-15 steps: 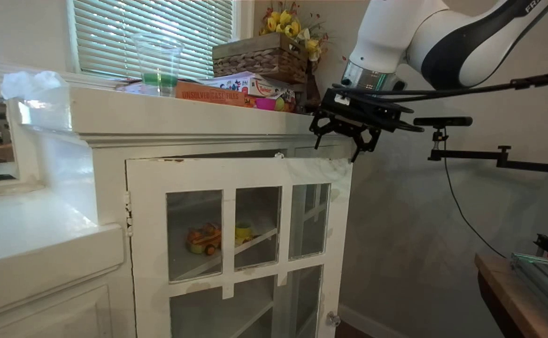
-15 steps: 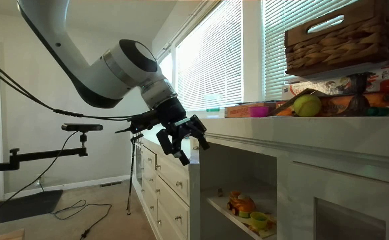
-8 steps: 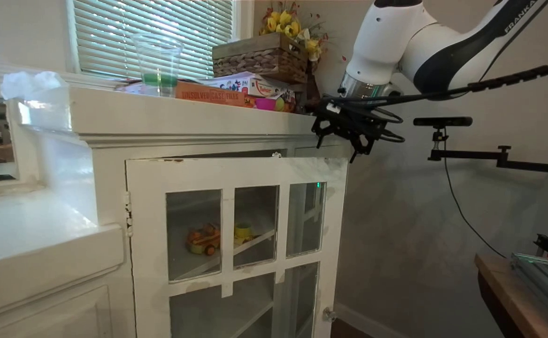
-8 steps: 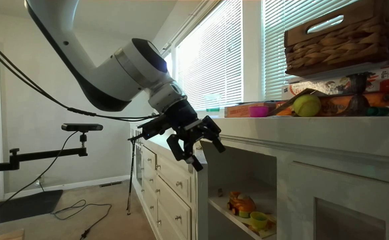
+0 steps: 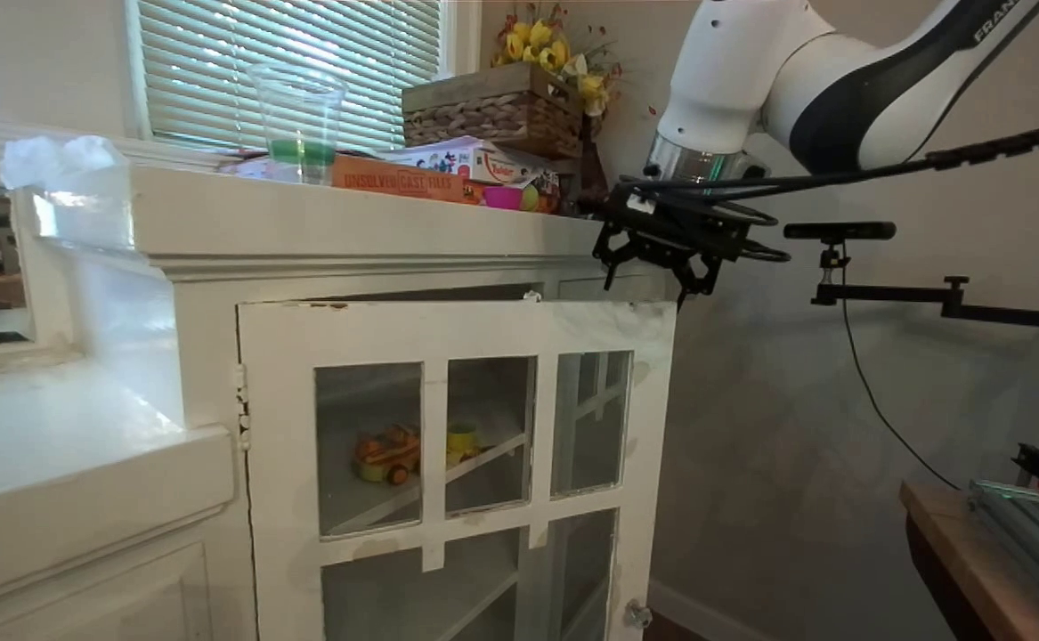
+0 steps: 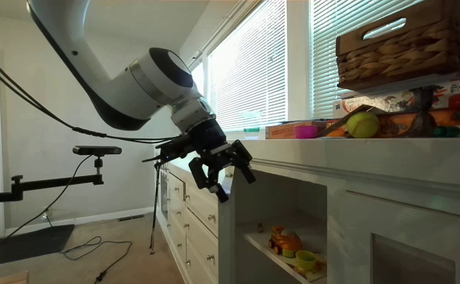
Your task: Close the left door of the cabinet on the right.
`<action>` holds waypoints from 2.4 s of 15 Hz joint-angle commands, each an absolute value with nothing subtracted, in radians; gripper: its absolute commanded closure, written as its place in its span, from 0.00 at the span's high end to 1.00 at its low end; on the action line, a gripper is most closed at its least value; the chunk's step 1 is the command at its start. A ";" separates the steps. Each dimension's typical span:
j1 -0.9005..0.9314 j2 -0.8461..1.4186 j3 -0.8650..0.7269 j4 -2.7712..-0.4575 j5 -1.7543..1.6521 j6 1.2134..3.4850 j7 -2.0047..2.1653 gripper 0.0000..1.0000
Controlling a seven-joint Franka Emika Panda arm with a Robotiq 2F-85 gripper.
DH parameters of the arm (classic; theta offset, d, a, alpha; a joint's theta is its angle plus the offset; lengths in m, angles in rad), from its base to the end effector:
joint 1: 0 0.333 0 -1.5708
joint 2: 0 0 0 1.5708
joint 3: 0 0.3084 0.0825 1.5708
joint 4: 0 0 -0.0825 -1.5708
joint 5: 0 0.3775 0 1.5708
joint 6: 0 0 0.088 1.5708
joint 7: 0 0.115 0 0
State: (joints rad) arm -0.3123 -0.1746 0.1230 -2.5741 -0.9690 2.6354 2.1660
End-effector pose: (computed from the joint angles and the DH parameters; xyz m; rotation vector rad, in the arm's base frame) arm 0.4444 -0.0682 0.3301 2.0594 -1.9969 0.8704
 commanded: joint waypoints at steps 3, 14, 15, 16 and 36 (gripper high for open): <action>-0.101 -0.318 0.106 -2.632 -0.760 2.448 2.017 1.00; 0.129 -0.477 0.138 -2.617 -0.475 2.447 1.686 1.00; 0.140 -0.464 0.144 -2.621 -0.432 2.475 1.638 1.00; 0.150 -0.446 0.147 -2.627 -0.388 2.506 1.585 1.00; -0.082 -0.191 0.149 -2.654 -0.447 2.635 1.272 1.00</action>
